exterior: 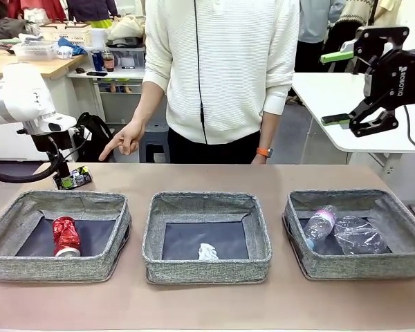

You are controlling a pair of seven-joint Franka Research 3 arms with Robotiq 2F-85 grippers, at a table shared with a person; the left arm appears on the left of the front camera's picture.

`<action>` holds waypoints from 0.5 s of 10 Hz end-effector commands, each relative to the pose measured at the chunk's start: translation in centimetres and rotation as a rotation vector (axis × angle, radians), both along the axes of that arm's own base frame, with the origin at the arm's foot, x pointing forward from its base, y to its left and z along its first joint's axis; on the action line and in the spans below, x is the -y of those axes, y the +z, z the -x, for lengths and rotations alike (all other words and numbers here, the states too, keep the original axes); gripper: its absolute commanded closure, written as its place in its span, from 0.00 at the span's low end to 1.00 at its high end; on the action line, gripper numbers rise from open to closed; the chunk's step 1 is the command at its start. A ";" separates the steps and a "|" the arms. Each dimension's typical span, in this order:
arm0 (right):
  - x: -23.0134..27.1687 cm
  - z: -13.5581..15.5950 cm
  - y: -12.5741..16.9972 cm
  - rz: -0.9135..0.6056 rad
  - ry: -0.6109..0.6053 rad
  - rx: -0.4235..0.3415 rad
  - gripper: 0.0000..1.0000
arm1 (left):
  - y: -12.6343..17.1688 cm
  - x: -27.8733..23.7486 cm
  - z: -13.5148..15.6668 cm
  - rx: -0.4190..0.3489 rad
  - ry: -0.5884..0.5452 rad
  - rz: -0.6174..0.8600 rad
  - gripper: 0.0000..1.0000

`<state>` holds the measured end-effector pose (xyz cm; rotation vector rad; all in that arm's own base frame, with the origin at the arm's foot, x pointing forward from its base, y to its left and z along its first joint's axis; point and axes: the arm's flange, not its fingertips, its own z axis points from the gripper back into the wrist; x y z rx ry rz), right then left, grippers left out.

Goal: Sort the waste into the appropriate baskets.
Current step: Pick up the waste item pointed out by the person.

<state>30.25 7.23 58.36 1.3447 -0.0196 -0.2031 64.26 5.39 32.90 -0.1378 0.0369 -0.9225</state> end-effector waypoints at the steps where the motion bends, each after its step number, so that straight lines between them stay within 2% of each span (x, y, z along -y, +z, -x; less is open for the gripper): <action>1: 0.2 -0.1 0.1 0.008 0.013 0.018 0.00 | 0.4 -0.2 0.7 -0.011 0.032 0.001 1.00; 3: 0.2 -0.1 0.1 0.008 0.013 0.018 0.00 | 4.6 -0.8 1.2 -0.054 0.098 0.134 1.00; 4: 0.2 -0.1 0.1 0.008 0.013 0.018 0.00 | 9.5 -1.3 2.4 -0.106 0.172 0.223 1.00; 5: 0.2 -0.1 0.1 0.008 0.013 0.018 0.00 | 13.9 -1.7 4.0 -0.123 0.233 0.274 1.00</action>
